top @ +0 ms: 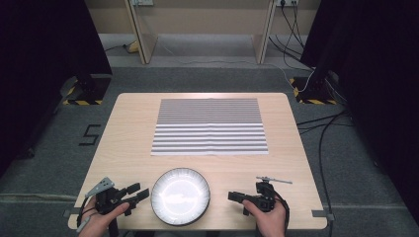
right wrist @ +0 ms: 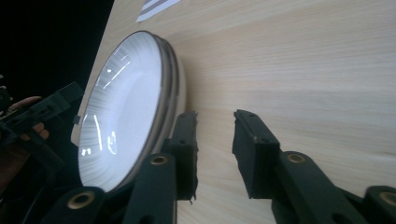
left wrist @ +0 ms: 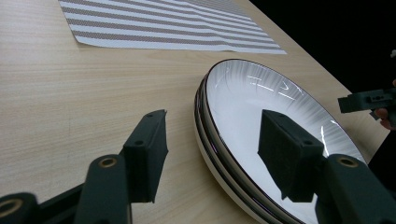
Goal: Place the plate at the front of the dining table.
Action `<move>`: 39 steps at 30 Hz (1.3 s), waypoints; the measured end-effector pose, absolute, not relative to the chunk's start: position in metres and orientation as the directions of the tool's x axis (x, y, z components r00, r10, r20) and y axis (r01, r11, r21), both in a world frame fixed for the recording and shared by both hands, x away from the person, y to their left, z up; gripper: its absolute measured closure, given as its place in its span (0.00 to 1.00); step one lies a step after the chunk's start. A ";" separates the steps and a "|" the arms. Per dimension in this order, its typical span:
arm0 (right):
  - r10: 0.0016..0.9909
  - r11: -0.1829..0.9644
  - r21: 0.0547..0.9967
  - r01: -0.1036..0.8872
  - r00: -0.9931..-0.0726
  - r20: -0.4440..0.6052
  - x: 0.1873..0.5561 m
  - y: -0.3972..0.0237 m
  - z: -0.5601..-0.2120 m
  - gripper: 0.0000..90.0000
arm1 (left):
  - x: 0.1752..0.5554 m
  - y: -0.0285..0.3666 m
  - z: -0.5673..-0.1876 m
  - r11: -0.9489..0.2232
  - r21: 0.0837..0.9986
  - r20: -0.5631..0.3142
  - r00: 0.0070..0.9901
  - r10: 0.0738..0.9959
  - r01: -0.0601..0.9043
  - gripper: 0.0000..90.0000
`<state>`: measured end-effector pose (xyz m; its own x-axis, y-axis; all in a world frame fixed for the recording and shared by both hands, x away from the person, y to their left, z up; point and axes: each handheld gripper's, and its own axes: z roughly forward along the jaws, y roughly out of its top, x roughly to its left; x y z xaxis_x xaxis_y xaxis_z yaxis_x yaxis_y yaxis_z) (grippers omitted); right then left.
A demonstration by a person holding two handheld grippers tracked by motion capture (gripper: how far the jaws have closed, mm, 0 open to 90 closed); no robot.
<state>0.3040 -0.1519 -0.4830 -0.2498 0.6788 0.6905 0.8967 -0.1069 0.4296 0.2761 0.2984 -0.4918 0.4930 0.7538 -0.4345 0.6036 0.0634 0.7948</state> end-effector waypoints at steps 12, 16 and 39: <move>0.656 -0.026 0.418 0.908 -0.301 0.692 0.327 -0.106 -0.479 0.82 | 0.280 0.290 -0.495 0.036 0.784 -0.436 0.507 0.743 0.620 0.54; 0.656 -0.013 0.425 0.905 -0.313 0.687 0.330 -0.099 -0.478 0.83 | 0.282 0.289 -0.497 0.029 0.776 -0.433 0.499 0.750 0.630 0.55; 0.740 0.060 0.415 0.908 -0.319 0.591 0.336 -0.079 -0.472 0.96 | 0.286 0.280 -0.496 -0.006 0.768 -0.424 0.516 0.745 0.640 0.62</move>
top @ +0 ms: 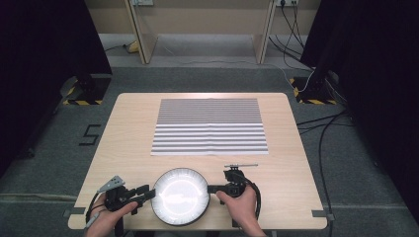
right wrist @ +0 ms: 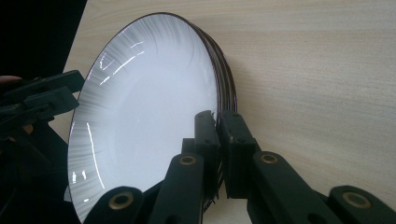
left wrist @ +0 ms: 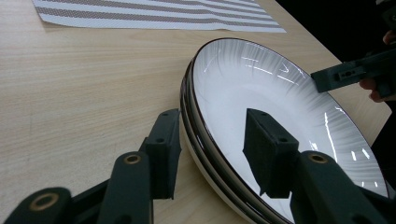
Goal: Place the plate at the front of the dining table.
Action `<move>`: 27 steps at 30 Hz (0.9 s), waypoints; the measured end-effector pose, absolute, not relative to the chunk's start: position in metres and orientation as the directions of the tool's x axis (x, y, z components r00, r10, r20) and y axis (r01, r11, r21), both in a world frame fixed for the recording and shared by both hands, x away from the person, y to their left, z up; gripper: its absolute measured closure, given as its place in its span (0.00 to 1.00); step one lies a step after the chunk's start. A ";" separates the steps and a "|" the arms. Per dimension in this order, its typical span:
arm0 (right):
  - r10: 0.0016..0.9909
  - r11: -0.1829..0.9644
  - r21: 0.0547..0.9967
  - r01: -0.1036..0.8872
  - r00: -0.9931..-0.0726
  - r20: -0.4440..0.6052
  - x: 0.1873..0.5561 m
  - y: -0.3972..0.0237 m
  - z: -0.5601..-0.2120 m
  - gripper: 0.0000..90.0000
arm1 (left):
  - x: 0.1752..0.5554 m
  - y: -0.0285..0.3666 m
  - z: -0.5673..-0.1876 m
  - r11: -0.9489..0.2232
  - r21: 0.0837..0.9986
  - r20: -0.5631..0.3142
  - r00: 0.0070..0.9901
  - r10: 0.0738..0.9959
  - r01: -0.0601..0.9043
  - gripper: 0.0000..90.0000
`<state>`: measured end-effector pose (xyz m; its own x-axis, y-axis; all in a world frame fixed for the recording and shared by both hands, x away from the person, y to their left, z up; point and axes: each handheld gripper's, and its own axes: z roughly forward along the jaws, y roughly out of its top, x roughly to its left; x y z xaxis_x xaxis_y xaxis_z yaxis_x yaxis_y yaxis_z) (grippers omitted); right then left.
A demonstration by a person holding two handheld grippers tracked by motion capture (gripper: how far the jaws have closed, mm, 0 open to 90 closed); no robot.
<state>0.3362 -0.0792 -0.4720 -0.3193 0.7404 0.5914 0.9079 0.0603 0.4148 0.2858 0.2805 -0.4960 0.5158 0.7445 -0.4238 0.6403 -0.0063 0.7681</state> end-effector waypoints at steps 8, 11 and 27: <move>0.732 0.019 0.393 0.919 -0.280 0.621 0.335 -0.081 -0.474 0.97 | 0.286 0.278 -0.497 -0.018 0.766 -0.421 0.522 0.742 0.643 0.65; 0.710 -0.004 0.362 0.932 -0.253 0.658 0.338 -0.084 -0.477 0.97 | 0.286 0.278 -0.497 -0.020 0.766 -0.420 0.524 0.741 0.643 0.66; 0.665 -0.009 0.319 0.948 -0.233 0.710 0.339 -0.071 -0.485 0.95 | 0.285 0.284 -0.496 -0.008 0.763 -0.426 0.512 0.746 0.646 0.68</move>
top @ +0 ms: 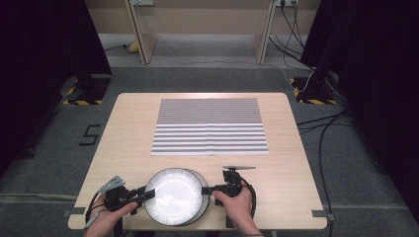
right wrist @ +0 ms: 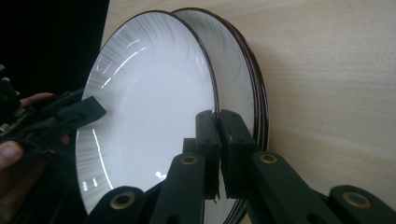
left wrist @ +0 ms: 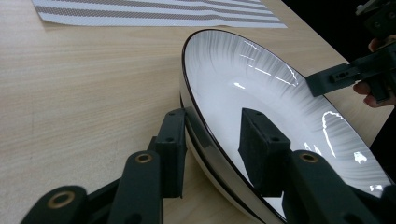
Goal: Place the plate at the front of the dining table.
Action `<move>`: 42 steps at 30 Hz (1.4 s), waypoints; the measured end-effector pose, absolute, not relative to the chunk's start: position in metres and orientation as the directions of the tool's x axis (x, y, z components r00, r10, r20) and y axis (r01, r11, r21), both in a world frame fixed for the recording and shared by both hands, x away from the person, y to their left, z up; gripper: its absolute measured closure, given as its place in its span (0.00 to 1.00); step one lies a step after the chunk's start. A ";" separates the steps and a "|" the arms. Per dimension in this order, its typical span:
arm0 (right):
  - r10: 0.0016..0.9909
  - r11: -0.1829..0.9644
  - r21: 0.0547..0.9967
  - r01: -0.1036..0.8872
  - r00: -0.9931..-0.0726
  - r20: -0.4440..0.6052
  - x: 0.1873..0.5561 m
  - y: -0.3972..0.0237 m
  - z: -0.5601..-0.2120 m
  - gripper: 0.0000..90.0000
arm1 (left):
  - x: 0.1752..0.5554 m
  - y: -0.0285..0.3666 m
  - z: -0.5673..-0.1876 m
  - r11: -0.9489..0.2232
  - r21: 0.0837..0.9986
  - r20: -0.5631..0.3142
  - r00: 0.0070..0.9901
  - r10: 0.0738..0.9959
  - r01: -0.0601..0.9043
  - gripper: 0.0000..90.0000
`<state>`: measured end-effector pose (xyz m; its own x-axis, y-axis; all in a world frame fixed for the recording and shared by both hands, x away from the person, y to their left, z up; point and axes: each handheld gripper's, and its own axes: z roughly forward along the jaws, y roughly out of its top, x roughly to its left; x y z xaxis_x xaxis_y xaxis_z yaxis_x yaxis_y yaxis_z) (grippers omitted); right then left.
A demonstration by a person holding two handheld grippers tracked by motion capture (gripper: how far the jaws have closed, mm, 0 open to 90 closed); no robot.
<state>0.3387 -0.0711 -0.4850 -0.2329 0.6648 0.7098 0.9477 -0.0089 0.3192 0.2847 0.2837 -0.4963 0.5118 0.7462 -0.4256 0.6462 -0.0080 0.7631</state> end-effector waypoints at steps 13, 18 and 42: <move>0.672 0.009 0.289 0.957 -0.220 0.707 0.341 -0.067 -0.482 0.80 | 0.281 0.278 -0.496 -0.028 0.786 -0.377 0.515 0.770 0.617 0.75; 0.660 -0.036 0.251 0.967 -0.166 0.733 0.342 -0.068 -0.482 0.79 | 0.279 0.273 -0.500 -0.030 0.784 -0.376 0.512 0.772 0.620 0.75; 0.563 -0.098 0.218 0.971 -0.126 0.816 0.350 -0.081 -0.497 0.89 | 0.278 0.279 -0.496 0.035 0.822 -0.386 0.512 0.767 0.569 0.51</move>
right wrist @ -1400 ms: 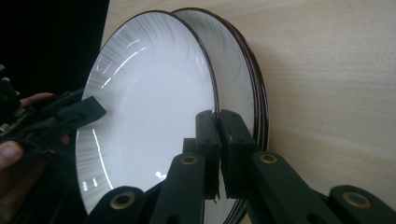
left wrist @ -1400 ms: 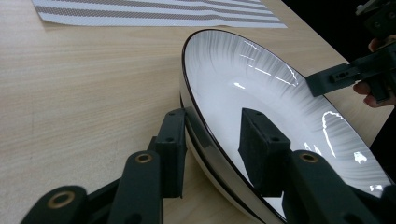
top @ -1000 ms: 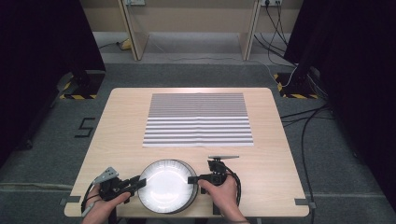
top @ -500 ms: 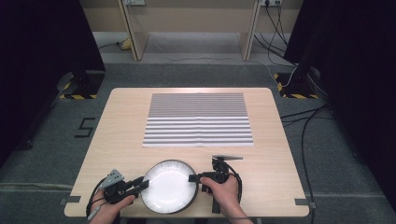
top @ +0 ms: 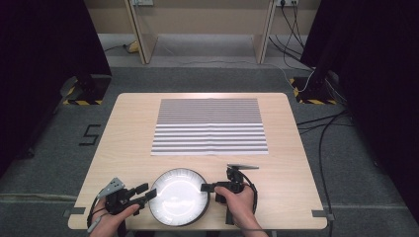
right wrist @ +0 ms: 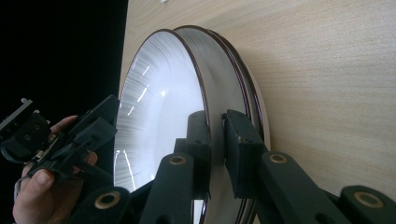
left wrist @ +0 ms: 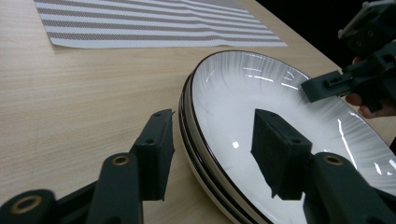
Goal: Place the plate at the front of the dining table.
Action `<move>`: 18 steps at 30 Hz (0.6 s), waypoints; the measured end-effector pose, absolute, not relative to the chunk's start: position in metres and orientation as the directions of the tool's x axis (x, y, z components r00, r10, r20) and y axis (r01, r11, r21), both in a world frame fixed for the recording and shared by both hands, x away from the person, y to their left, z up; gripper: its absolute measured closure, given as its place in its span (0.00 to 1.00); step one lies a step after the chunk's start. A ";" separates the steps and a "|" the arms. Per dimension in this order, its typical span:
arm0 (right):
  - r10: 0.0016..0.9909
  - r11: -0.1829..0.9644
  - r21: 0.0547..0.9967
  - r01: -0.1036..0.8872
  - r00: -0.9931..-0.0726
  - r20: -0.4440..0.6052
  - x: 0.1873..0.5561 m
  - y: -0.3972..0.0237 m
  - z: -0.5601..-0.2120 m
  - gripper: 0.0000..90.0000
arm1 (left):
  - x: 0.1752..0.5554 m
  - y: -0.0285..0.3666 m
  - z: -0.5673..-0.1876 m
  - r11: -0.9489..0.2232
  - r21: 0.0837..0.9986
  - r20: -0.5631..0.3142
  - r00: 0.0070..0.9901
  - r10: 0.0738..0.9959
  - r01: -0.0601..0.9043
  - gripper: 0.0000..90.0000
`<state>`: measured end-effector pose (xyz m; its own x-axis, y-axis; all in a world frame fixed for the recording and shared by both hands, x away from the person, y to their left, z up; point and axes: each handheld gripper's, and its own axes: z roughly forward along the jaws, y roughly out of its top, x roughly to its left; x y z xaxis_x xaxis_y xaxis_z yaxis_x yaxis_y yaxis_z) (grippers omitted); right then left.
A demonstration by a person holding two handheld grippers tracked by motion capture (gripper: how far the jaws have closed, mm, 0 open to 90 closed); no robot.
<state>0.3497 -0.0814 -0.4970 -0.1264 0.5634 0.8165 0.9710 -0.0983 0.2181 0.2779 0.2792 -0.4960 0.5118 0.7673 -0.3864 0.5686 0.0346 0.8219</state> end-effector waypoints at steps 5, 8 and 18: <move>0.542 -0.104 0.214 0.971 -0.125 0.831 0.351 -0.083 -0.499 0.89 | 0.277 0.282 -0.491 0.055 0.829 -0.394 0.511 0.764 0.557 0.49; 0.537 -0.114 0.216 0.970 -0.123 0.835 0.350 -0.085 -0.499 0.88 | 0.276 0.283 -0.489 0.062 0.828 -0.399 0.509 0.763 0.557 0.48; 0.530 -0.124 0.234 0.964 -0.135 0.837 0.348 -0.086 -0.493 0.87 | 0.276 0.285 -0.488 0.091 0.826 -0.413 0.488 0.769 0.556 0.44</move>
<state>0.3476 -0.0857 -0.4927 -0.1350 0.5301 0.8371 0.9644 -0.1236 0.2338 0.2760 0.2854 -0.4882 0.4883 0.7689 -0.4128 0.5558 0.0907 0.8264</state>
